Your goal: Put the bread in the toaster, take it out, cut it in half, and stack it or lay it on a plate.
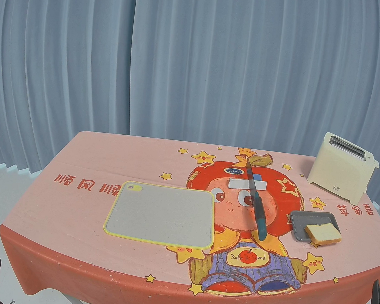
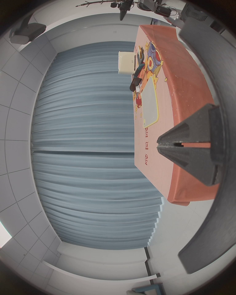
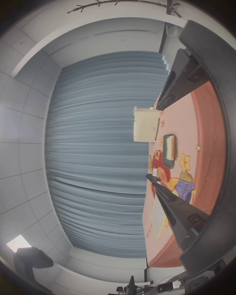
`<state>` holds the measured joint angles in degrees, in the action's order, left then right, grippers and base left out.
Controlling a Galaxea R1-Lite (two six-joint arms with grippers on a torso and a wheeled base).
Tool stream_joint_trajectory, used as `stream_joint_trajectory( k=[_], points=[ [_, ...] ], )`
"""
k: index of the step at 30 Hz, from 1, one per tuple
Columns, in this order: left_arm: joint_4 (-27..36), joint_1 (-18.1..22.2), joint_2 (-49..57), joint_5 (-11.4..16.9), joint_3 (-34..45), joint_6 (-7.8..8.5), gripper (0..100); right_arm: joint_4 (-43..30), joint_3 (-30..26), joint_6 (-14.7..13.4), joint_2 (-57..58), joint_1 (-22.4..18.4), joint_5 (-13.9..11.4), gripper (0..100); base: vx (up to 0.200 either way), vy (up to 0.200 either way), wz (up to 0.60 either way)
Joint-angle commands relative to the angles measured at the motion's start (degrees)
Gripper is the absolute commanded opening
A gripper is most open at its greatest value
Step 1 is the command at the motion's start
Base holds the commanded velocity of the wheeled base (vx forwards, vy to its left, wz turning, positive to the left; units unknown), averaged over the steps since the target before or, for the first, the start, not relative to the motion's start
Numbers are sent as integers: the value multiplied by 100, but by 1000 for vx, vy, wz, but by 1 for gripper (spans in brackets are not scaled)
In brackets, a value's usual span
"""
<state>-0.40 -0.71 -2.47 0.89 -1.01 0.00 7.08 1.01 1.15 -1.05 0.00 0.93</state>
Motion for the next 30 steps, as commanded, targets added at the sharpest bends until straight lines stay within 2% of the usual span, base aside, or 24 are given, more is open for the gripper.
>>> stream_joint_trajectory(
  k=[1,13,17,21,22,23,25,30],
  points=[
    [-4,0,-7,-1,101,0,0,-111,-101,35,-1,9,-5,100,0,0,0],
    [-4,0,-7,-1,101,0,0,-242,48,-27,-9,9,-49,100,0,0,0],
    [-4,0,-7,-1,101,0,0,-242,92,-255,-115,44,-75,100,0,0,0],
    [-4,0,-7,-1,101,0,0,-251,119,-809,-458,35,-163,100,0,0,0],
    [-4,0,-7,-1,101,0,0,-251,119,-870,-484,26,-181,100,0,0,0],
    [-4,0,-7,-1,101,0,0,-260,145,-1178,-625,35,-251,100,0,0,0],
    [5,0,-7,-1,101,0,0,-260,162,-1477,-739,35,-365,100,0,0,0],
    [-4,0,-7,-1,101,0,0,-269,162,-2013,-994,53,-453,100,0,0,0]
  ],
)
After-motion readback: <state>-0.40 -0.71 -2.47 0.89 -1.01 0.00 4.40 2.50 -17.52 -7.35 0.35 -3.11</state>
